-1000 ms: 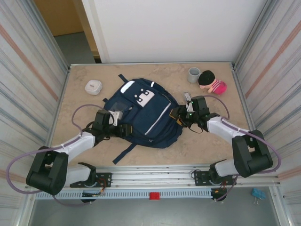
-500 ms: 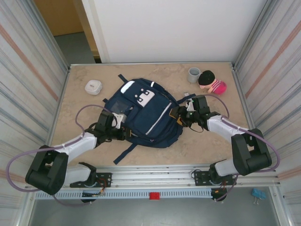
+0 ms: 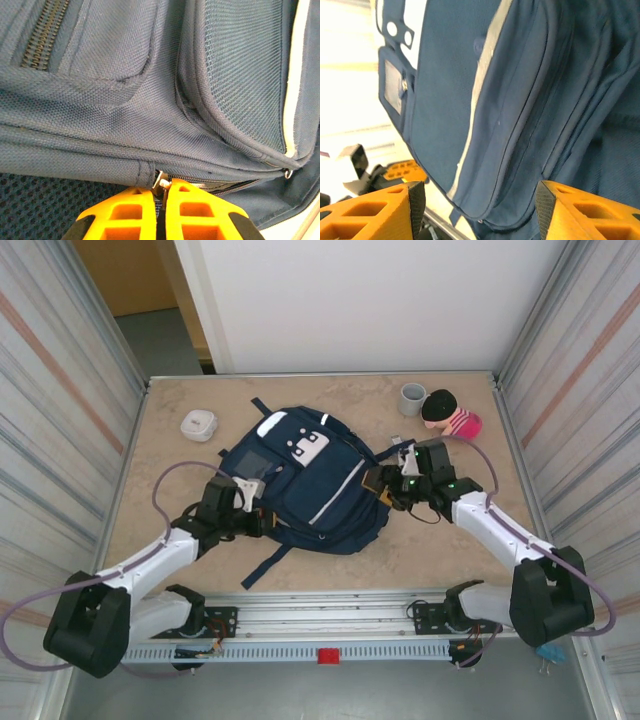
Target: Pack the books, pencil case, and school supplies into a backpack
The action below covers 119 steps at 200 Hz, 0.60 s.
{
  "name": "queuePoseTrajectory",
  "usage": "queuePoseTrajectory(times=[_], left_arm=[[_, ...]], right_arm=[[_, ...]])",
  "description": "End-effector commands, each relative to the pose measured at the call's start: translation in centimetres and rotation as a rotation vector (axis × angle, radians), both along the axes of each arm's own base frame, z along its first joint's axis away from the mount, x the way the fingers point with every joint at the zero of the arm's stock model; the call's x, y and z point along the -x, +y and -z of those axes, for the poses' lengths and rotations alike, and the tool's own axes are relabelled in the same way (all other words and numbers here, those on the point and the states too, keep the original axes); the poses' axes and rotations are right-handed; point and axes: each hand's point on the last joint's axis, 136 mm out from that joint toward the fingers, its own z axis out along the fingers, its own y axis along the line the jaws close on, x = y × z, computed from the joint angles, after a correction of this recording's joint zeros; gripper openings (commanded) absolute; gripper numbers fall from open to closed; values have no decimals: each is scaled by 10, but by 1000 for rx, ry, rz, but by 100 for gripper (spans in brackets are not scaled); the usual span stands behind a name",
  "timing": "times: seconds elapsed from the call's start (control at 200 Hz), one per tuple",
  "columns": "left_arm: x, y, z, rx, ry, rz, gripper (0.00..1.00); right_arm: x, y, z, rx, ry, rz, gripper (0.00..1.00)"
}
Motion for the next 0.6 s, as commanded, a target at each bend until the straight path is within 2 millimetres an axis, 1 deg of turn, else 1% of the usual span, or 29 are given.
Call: queuePoseTrajectory(times=[0.0,0.045,0.11,0.145,0.296,0.361,0.411,0.491,0.561,0.591], left_arm=[[-5,-8,-30,79,-74,-5,0],[-6,-8,-37,94,-88,-14,0],[-5,-5,-42,90,-102,-20,0],[-4,-3,-42,78,-102,-25,0],[2,-1,-32,57,-68,-16,0],[4,0,-27,56,-57,-21,0],[5,0,-25,57,-55,-25,0],[4,0,-25,61,-58,-23,0],[4,-1,-25,61,-61,-16,0],[4,-2,-26,61,-60,-15,0]], right_arm=[[9,3,26,14,99,22,67],[8,7,31,-6,116,30,71],[5,14,35,-26,125,28,72],[4,20,36,-35,127,16,71],[-3,46,27,-69,97,-36,60],[-6,51,23,-68,84,-42,56],[-7,54,24,-66,84,-41,53],[-9,59,28,-76,96,-36,48],[-12,65,28,-101,96,-39,45],[-12,69,27,-109,94,-42,42]])
